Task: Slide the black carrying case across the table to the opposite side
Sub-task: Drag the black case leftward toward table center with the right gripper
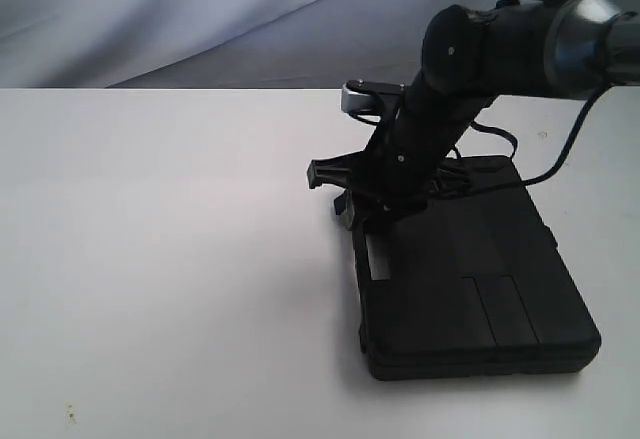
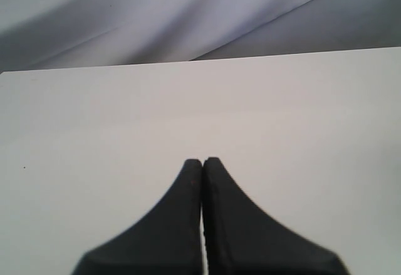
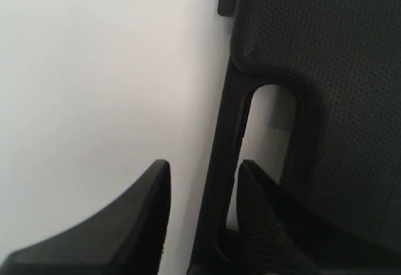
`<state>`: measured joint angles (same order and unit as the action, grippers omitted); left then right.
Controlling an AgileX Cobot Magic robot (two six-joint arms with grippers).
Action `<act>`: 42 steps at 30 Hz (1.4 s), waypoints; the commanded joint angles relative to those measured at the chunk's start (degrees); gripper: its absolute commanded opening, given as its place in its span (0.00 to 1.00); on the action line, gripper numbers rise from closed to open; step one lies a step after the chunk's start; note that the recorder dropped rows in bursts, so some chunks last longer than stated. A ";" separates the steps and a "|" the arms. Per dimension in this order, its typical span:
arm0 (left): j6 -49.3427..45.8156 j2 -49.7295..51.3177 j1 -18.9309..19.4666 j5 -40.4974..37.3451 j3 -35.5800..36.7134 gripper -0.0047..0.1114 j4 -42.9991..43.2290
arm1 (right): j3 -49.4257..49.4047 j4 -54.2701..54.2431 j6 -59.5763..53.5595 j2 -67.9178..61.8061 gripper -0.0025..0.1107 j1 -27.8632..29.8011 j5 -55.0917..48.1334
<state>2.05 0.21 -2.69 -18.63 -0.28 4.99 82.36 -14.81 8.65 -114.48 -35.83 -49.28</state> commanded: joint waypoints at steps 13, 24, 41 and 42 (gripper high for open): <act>0.42 -0.21 0.10 0.36 0.28 0.04 0.09 | 0.45 11.51 14.08 -3.94 0.31 -4.18 3.64; 0.42 -0.21 0.10 0.36 0.28 0.04 0.09 | 0.45 11.47 14.75 -4.30 0.31 -4.18 5.11; 0.42 -0.21 0.10 0.36 0.28 0.04 0.09 | 0.45 8.77 14.65 -7.69 0.14 -4.18 5.55; 0.42 -0.21 0.10 0.36 0.28 0.04 0.09 | 0.45 8.28 14.19 -7.69 0.12 -4.18 5.77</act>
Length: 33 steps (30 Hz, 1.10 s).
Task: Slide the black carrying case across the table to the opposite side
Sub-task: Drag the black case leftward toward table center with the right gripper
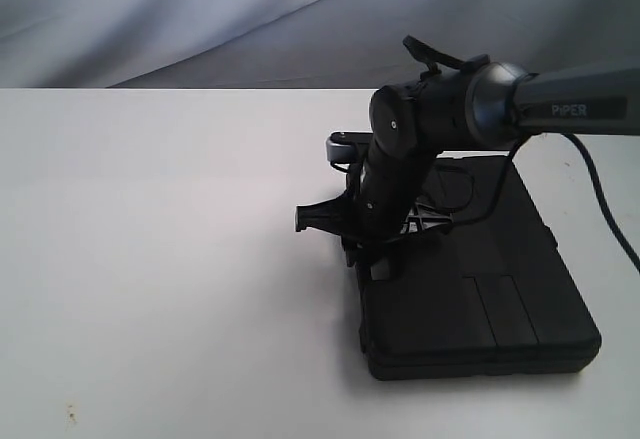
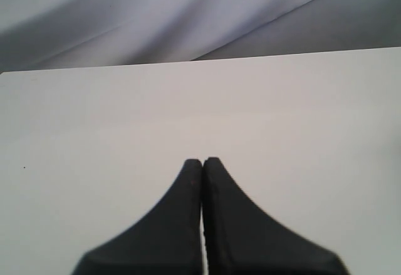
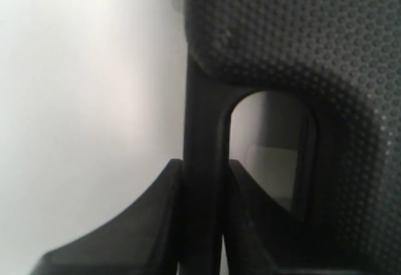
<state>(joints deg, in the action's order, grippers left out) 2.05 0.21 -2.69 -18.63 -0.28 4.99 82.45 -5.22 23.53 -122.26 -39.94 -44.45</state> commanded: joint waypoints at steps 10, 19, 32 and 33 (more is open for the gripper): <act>0.42 -0.21 0.10 0.36 0.28 0.04 0.09 | 0.35 -2.48 -0.92 0.09 0.06 -1.38 3.89; 0.42 -0.21 0.10 0.36 0.28 0.04 0.09 | 1.74 -3.40 2.29 -0.20 0.02 -5.27 10.95; 0.42 -0.21 0.10 0.36 0.28 0.04 0.09 | 21.51 -3.42 4.87 -9.93 0.02 -8.54 1.11; 0.42 -0.21 0.10 0.36 0.28 0.04 0.09 | 22.91 -3.42 5.43 -10.65 0.02 -8.68 0.70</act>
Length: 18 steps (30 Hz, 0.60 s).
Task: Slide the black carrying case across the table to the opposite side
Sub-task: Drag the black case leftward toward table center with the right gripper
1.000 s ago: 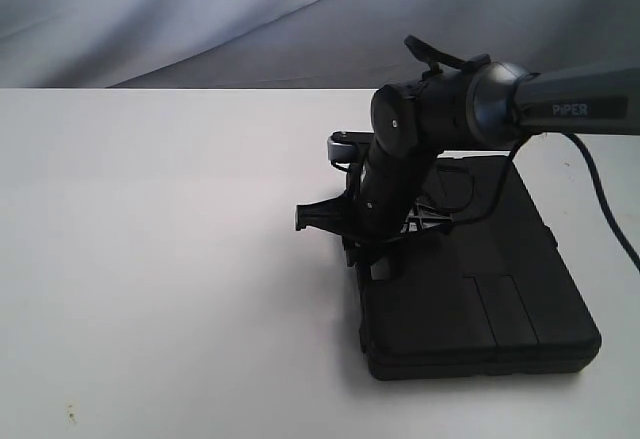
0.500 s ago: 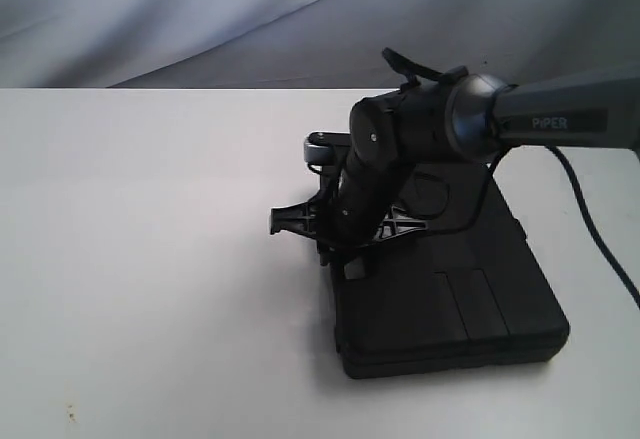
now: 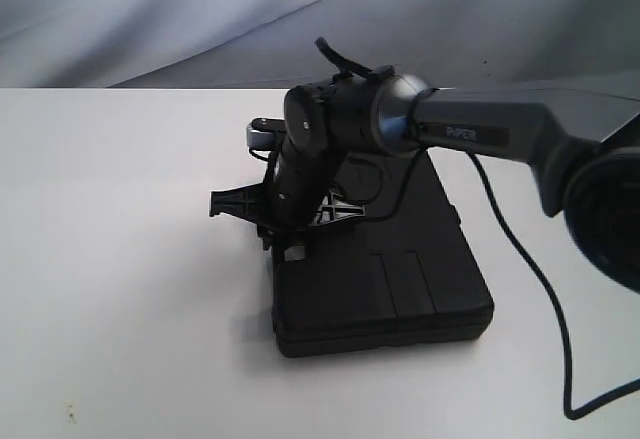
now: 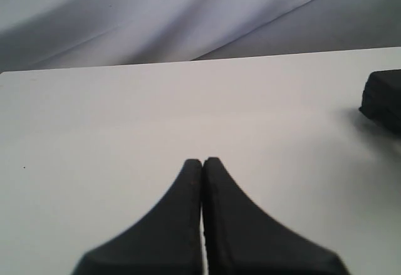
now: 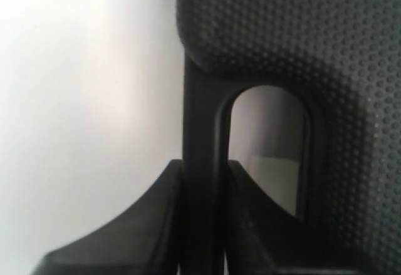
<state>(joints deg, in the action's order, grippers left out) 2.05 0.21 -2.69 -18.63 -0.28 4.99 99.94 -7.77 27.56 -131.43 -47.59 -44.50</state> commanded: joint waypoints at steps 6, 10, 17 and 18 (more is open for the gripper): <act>0.42 -0.21 0.10 0.36 0.28 0.04 0.09 | 10.19 -0.36 3.37 -5.17 0.02 -2.21 0.09; 0.42 -0.21 0.10 0.36 0.28 0.04 0.09 | 10.19 1.92 5.40 -5.60 0.02 -2.25 0.31; 0.42 -0.21 0.10 0.36 0.28 0.04 0.09 | 10.19 9.52 13.53 -5.60 0.02 -2.58 0.84; 0.42 -0.21 0.10 0.36 0.28 0.04 0.09 | 10.19 10.52 14.69 -5.60 0.02 -2.69 1.26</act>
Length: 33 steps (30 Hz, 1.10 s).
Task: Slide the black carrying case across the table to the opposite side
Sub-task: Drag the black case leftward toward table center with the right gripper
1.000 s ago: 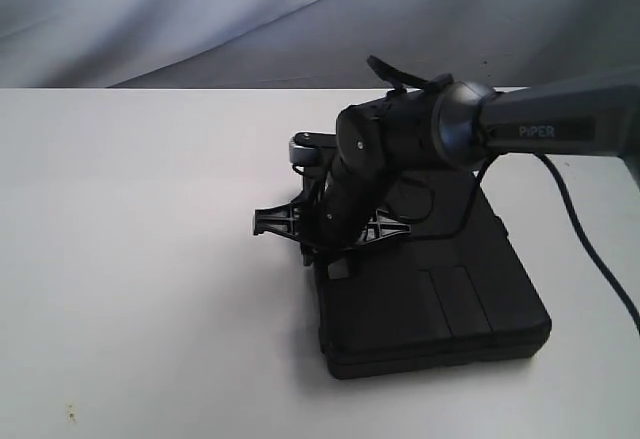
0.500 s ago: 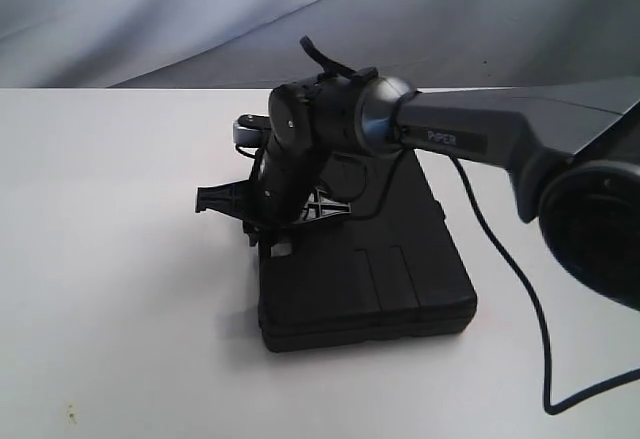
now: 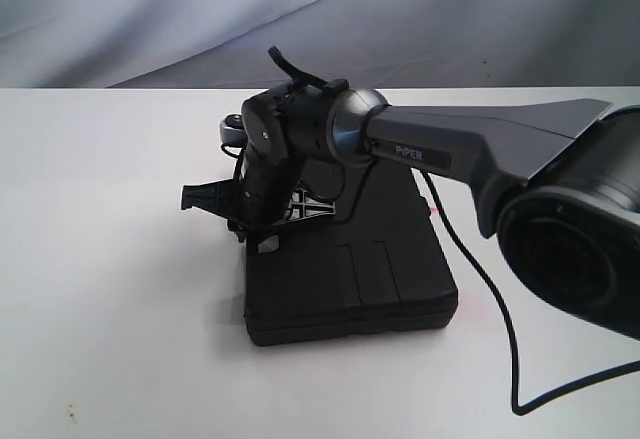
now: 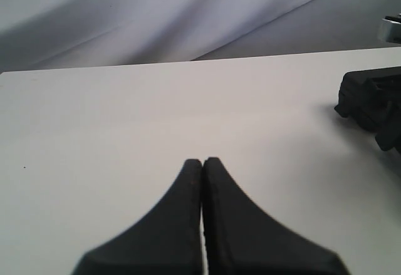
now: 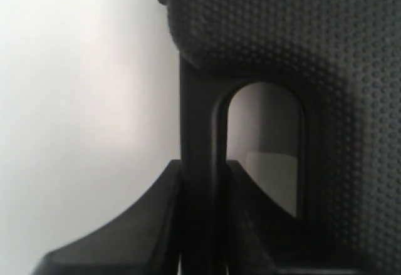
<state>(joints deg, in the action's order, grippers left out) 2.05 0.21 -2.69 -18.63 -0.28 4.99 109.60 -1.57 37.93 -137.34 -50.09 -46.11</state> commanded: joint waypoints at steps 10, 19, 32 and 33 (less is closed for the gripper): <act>0.42 -0.21 0.10 0.36 0.28 0.04 0.09 | 0.52 7.06 7.76 0.31 0.02 -0.64 6.17; 0.42 -0.21 0.10 0.36 0.28 0.04 0.09 | 0.52 9.29 6.05 2.24 0.22 -0.64 6.06; 0.42 -0.21 0.10 0.36 0.28 0.04 0.09 | 0.52 14.18 7.76 3.76 0.32 -0.76 1.99; 0.42 -0.21 0.10 0.36 0.28 0.04 0.09 | 0.52 14.67 7.76 4.24 0.32 -0.76 1.73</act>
<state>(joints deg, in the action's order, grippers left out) 2.05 0.21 -2.69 -18.63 -0.28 4.99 109.73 11.34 45.24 -135.03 -50.60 -43.81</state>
